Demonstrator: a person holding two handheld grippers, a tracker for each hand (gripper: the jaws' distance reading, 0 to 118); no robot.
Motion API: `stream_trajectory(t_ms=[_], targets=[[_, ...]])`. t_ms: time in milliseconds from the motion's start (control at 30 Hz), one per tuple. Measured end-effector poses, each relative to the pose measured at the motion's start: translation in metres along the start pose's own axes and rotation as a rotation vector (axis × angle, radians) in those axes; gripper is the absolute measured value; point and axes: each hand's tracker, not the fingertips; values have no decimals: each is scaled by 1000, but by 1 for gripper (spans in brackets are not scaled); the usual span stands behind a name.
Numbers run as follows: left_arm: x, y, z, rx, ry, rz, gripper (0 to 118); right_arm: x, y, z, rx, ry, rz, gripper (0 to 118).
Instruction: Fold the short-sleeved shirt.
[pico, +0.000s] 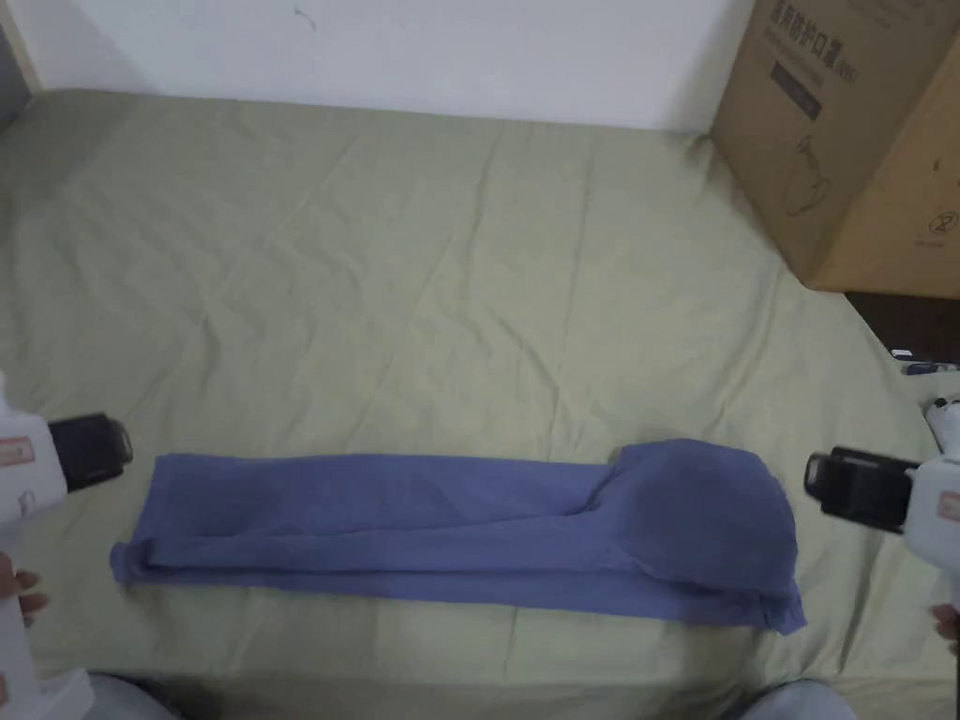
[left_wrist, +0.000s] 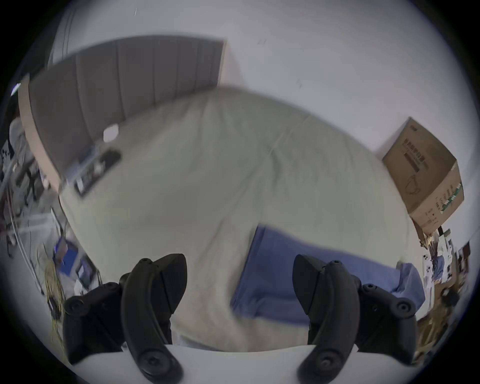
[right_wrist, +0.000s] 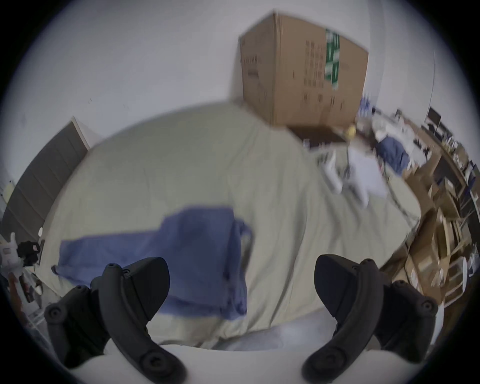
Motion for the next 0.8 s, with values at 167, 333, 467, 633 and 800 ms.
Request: stream_trajectory(t_ms=[167, 333, 467, 633, 800], targets=[[47, 27, 44, 314, -27, -176, 87, -27, 38, 41, 295, 12, 86, 115], [76, 25, 60, 453, -62, -253, 78, -50, 41, 52, 458, 48, 60, 117], [83, 18, 54, 449, -69, -281, 1, -69, 38, 55, 470, 60, 53, 60], [82, 10, 47, 426, -112, -258, 0, -73, 37, 48, 419, 129, -10, 0], [62, 18, 34, 345, -134, -176, 0, -73, 35, 43, 404, 122, -28, 0]])
